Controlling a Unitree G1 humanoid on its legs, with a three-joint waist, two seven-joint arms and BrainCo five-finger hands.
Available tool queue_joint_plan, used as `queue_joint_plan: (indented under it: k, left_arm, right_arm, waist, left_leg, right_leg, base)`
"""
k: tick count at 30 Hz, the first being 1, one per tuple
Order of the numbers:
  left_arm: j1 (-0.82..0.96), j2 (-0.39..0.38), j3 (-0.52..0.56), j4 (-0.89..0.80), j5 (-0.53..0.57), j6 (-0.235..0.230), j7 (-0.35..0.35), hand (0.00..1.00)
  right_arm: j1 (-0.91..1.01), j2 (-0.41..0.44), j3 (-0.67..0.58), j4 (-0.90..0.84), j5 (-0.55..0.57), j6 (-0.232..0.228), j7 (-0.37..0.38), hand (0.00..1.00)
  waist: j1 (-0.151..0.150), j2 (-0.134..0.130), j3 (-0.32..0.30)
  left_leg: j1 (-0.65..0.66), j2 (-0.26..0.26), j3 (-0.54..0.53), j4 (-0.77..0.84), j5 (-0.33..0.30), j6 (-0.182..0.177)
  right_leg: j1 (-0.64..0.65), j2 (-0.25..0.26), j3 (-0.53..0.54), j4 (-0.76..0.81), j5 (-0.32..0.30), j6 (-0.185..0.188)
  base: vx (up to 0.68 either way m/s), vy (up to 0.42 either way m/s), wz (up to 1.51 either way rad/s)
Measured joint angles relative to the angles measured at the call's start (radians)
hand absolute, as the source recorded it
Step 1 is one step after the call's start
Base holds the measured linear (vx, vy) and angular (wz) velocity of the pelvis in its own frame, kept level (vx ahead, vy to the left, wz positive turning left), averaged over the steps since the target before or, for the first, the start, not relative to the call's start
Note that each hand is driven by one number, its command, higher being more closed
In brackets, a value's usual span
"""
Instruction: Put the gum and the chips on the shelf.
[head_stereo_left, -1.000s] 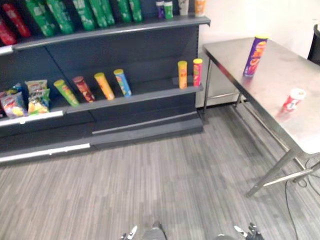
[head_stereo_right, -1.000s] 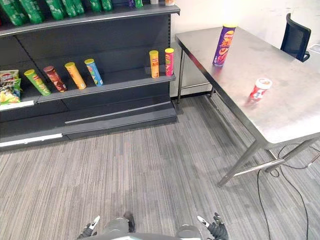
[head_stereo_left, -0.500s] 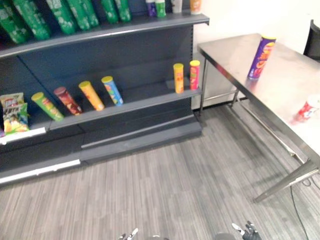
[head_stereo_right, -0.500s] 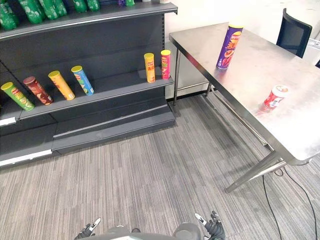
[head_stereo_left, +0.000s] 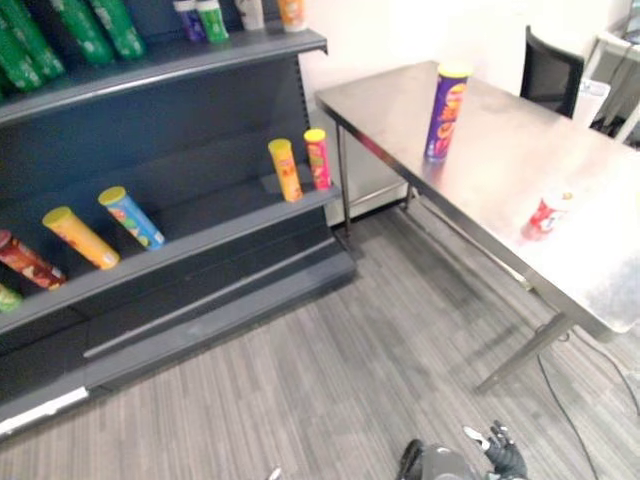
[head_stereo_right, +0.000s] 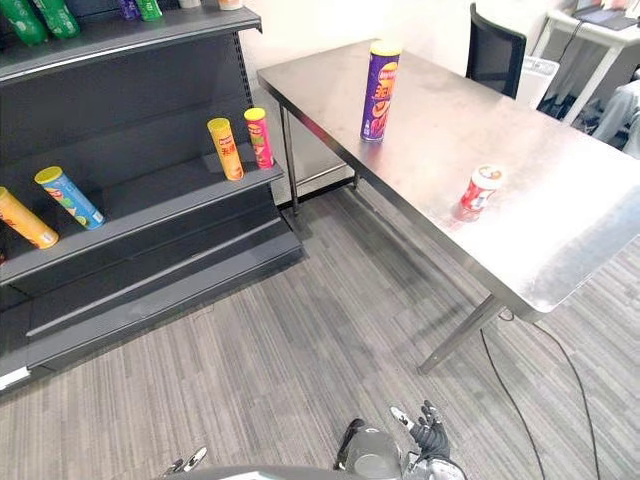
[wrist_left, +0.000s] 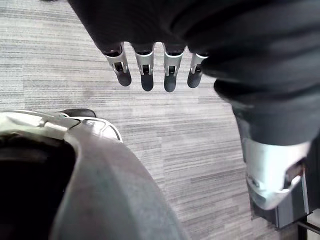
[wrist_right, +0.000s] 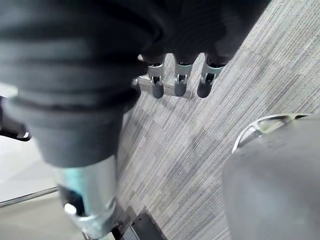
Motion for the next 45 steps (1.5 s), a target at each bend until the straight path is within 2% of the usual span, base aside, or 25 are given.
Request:
queue_joint_plan:
  k: [3, 4, 8, 10, 11, 12, 13, 14, 15, 16, 17, 18, 19, 20, 23, 25, 27, 28, 30, 32, 35, 37, 39, 43, 45]
  left_arm:
    - [0.000, 0.007, -0.003, -0.003, 0.000, -0.002, 0.007, 0.00]
    - [-0.008, 0.011, -0.003, -0.006, 0.000, -0.001, 0.010, 0.00]
    - [-0.012, 0.019, -0.003, -0.006, 0.001, 0.007, 0.005, 0.00]
    - [-0.015, 0.015, -0.003, -0.005, 0.001, 0.010, -0.001, 0.00]
    - [-0.019, 0.023, 0.000, -0.004, 0.001, 0.010, -0.005, 0.00]
    - [-0.029, 0.033, -0.002, -0.006, -0.001, 0.007, -0.013, 0.00]
    - [-0.035, 0.030, -0.002, -0.006, -0.004, 0.002, -0.019, 0.00]
    - [-0.035, 0.023, -0.002, -0.007, -0.005, -0.002, -0.020, 0.00]
    - [-0.034, 0.009, -0.002, -0.007, -0.027, -0.012, -0.020, 0.00]
    - [-0.034, -0.002, 0.002, -0.008, -0.042, -0.020, -0.017, 0.00]
    - [-0.034, -0.005, 0.002, -0.008, -0.042, -0.020, -0.016, 0.00]
    - [-0.033, -0.004, 0.001, -0.011, -0.042, -0.027, -0.010, 0.00]
    - [-0.033, -0.005, -0.003, -0.028, -0.041, -0.040, 0.002, 0.00]
    - [-0.028, -0.006, -0.003, -0.037, -0.040, -0.048, 0.009, 0.00]
    - [-0.025, -0.002, -0.011, -0.042, -0.039, -0.054, 0.025, 0.00]
    - [-0.021, 0.003, -0.012, -0.041, -0.023, -0.055, 0.030, 0.00]
    - [-0.019, -0.002, -0.017, -0.040, -0.022, -0.060, 0.035, 0.00]
    - [-0.019, -0.008, -0.020, -0.038, -0.023, -0.061, 0.037, 0.00]
    - [-0.024, 0.031, -0.031, -0.040, -0.021, -0.061, 0.040, 0.00]
    - [-0.029, 0.052, -0.038, -0.037, 0.016, -0.058, 0.040, 0.00]
    - [-0.045, 0.052, -0.077, -0.027, 0.059, -0.052, 0.038, 0.00]
    - [-0.042, 0.040, -0.091, -0.025, 0.058, -0.043, 0.036, 0.00]
    - [-0.041, 0.037, -0.091, -0.025, 0.058, -0.037, 0.028, 0.00]
    - [-0.038, 0.037, -0.090, -0.014, 0.057, -0.040, 0.017, 0.00]
    - [-0.038, 0.037, -0.089, -0.007, 0.057, -0.047, 0.014, 0.00]
  right_arm:
    - [0.010, 0.008, 0.002, -0.001, 0.000, 0.001, 0.001, 0.00]
    - [0.011, 0.011, 0.003, -0.002, 0.000, 0.004, 0.002, 0.00]
    - [0.021, 0.011, 0.020, -0.019, 0.022, 0.012, 0.002, 0.00]
    - [0.045, 0.009, 0.032, -0.055, 0.049, 0.018, 0.001, 0.00]
    - [0.044, 0.012, 0.033, -0.052, 0.049, 0.025, 0.000, 0.00]
    - [0.044, 0.009, 0.042, -0.049, 0.048, 0.034, 0.000, 0.00]
    - [0.047, 0.003, 0.042, -0.047, 0.049, 0.036, -0.003, 0.00]
    - [0.047, -0.004, 0.042, -0.046, 0.048, 0.039, -0.009, 0.00]
    - [0.046, -0.021, 0.042, -0.038, 0.047, 0.048, -0.018, 0.00]
    - [0.043, -0.030, 0.039, -0.037, 0.047, 0.051, -0.025, 0.00]
    - [0.042, -0.033, 0.036, -0.035, 0.047, 0.051, -0.029, 0.00]
    - [0.041, -0.036, 0.024, -0.027, 0.046, 0.051, -0.047, 0.00]
    - [0.039, -0.036, -0.001, -0.011, 0.045, 0.050, -0.059, 0.00]
    - [0.037, -0.034, -0.008, -0.003, 0.044, 0.050, -0.065, 0.00]
    - [0.039, -0.029, -0.049, 0.004, 0.045, 0.050, -0.090, 0.00]
    - [0.036, -0.034, -0.051, 0.009, 0.045, 0.047, -0.095, 0.00]
    - [0.040, -0.042, -0.051, 0.010, 0.045, 0.041, -0.094, 0.00]
    - [0.044, -0.050, -0.052, 0.016, 0.044, 0.042, -0.093, 0.00]
    - [0.037, 0.001, -0.045, 0.035, 0.037, 0.040, -0.083, 0.00]
    - [0.041, 0.030, -0.045, 0.040, 0.037, 0.034, -0.084, 0.00]
    - [0.043, 0.036, -0.045, 0.041, 0.038, 0.015, -0.085, 0.00]
    - [0.039, 0.038, -0.037, 0.040, 0.033, -0.006, -0.082, 0.00]
    - [0.039, 0.032, -0.037, 0.041, 0.016, -0.019, -0.085, 0.00]
    - [0.036, 0.033, -0.023, 0.044, -0.002, -0.036, -0.084, 0.00]
    - [0.036, 0.032, -0.013, 0.048, -0.002, -0.036, -0.086, 0.00]
  waist:
    - [-0.003, -0.019, -0.006]
    - [-0.002, -0.011, -0.010]
    - [-0.004, -0.020, -0.017]
    - [-0.004, -0.009, -0.035]
    - [-0.005, -0.016, -0.034]
    - [-0.007, -0.025, -0.039]
    - [-0.009, -0.015, -0.035]
    - [-0.009, -0.010, -0.036]
    - [-0.005, 0.001, -0.030]
    - [-0.003, 0.025, -0.028]
    - [-0.003, 0.029, -0.028]
    - [-0.004, 0.026, -0.027]
    - [-0.002, 0.022, -0.027]
    - [-0.001, 0.019, -0.026]
    - [-0.002, 0.015, -0.026]
    - [-0.003, 0.009, -0.029]
    - [-0.002, 0.015, -0.028]
    - [-0.002, 0.023, -0.028]
    - [-0.002, -0.029, -0.034]
    - [-0.005, -0.057, -0.044]
    - [-0.006, -0.041, -0.048]
    - [-0.007, -0.012, -0.054]
    - [-0.007, -0.003, -0.061]
    - [-0.007, -0.007, -0.069]
    - [-0.007, -0.007, -0.069]
  left_leg:
    - [-0.023, 0.030, 0.002, 0.059, -0.047, 0.002]
    - [-0.035, 0.040, 0.004, 0.086, -0.065, 0.000]
    - [-0.053, 0.058, 0.026, 0.121, -0.095, -0.007]
    - [-0.056, 0.074, 0.064, 0.172, -0.086, -0.050]
    - [-0.084, 0.092, 0.074, 0.255, -0.078, -0.056]
    - [-0.149, 0.142, 0.070, 0.441, -0.042, -0.058]
    - [-0.198, 0.187, 0.039, 0.603, 0.020, -0.034]
    - [-0.223, 0.208, 0.013, 0.678, 0.066, -0.023]
    - [-0.279, 0.247, -0.049, 0.821, 0.178, 0.006]
    - [-0.336, 0.250, -0.099, 0.918, 0.128, 0.008]
    - [-0.357, 0.244, -0.101, 0.933, 0.075, 0.015]
    - [-0.391, 0.213, -0.097, 0.911, 0.011, 0.019]
    - [-0.424, 0.182, -0.095, 0.839, -0.019, 0.025]
    - [-0.436, 0.168, -0.100, 0.788, -0.025, 0.020]
    - [-0.482, 0.101, -0.244, 0.459, -0.015, 0.007]
    - [-0.483, 0.055, -0.392, 0.283, 0.039, 0.007]
    - [-0.445, 0.028, -0.468, 0.184, 0.088, -0.011]
    - [-0.430, 0.021, -0.487, 0.169, 0.164, -0.023]
    - [-0.394, -0.028, -0.407, 0.170, 0.124, 0.006]
    - [-0.376, -0.062, -0.365, 0.171, 0.101, 0.036]
    - [-0.323, -0.084, -0.303, 0.139, 0.080, 0.069]
    - [-0.284, -0.082, -0.247, 0.103, 0.077, 0.075]
    - [-0.258, -0.083, -0.202, 0.078, 0.077, 0.077]
    - [-0.221, -0.070, -0.120, 0.064, 0.077, 0.078]
    - [-0.209, -0.066, -0.101, 0.064, 0.077, 0.078]
  right_leg:
    - [0.016, 0.005, -0.014, -0.017, -0.004, 0.006]
    - [0.015, 0.007, -0.017, -0.016, -0.006, 0.004]
    - [-0.014, 0.018, -0.010, 0.019, -0.026, -0.005]
    - [-0.040, 0.034, -0.002, 0.030, -0.059, -0.016]
    - [-0.040, 0.040, 0.010, 0.028, -0.065, -0.017]
    - [-0.026, 0.048, 0.033, 0.012, -0.058, -0.019]
    - [0.002, 0.065, 0.055, -0.002, -0.063, -0.022]
    - [0.021, 0.080, 0.072, -0.016, -0.068, -0.028]
    - [0.060, 0.110, 0.127, -0.060, -0.074, -0.034]
    - [0.087, 0.130, 0.173, -0.082, -0.076, -0.039]
    - [0.099, 0.133, 0.197, -0.092, -0.077, -0.041]
    - [0.125, 0.133, 0.245, -0.110, -0.079, -0.042]
    - [0.149, 0.130, 0.292, -0.127, -0.079, -0.040]
    - [0.155, 0.129, 0.316, -0.130, -0.080, -0.038]
    - [0.170, 0.128, 0.434, -0.126, -0.095, -0.002]
    - [0.171, 0.120, 0.532, -0.121, -0.115, 0.038]
    - [0.169, 0.116, 0.595, -0.104, -0.138, 0.081]
    - [0.170, 0.116, 0.625, -0.093, -0.153, 0.105]
    - [0.170, 0.050, 0.618, -0.097, -0.141, 0.131]
    - [0.181, 0.005, 0.608, -0.126, -0.120, 0.156]
    - [0.188, -0.023, 0.602, -0.151, -0.047, 0.154]
    - [0.185, -0.027, 0.565, -0.166, 0.008, 0.153]
    - [0.177, -0.034, 0.511, -0.179, 0.032, 0.152]
    - [0.178, -0.035, 0.354, -0.226, 0.069, 0.147]
    - [0.191, -0.031, 0.327, -0.259, 0.075, 0.144]
  base:
    - [-0.09, -0.007, 0.02]
    - [-0.05, 0.009, 0.00]
    - [0.04, 0.005, -0.16]
    - [0.18, -0.006, -0.43]
    - [0.22, -0.070, -0.60]
    - [0.24, -0.118, -0.65]
    - [0.24, -0.172, -0.67]
    - [0.26, -0.131, -0.83]
    - [0.28, -0.028, -1.04]
    - [0.31, 0.019, -1.09]
    - [0.33, 0.069, -1.11]
    - [0.32, 0.035, -1.18]
    - [0.35, 0.049, -1.25]
    - [0.27, 0.063, -1.29]
    - [0.27, 0.168, -1.19]
    - [0.33, 0.312, -1.21]
    - [0.30, 0.355, -1.09]
    - [0.29, 0.397, -1.00]
    - [0.26, 0.372, -0.86]
    - [0.19, 0.282, -0.56]
    - [0.15, 0.239, -0.51]
    - [0.11, 0.185, -0.66]
    - [0.10, 0.154, -0.76]
    - [0.05, 0.032, -0.70]
    - [-0.01, -0.036, -0.51]
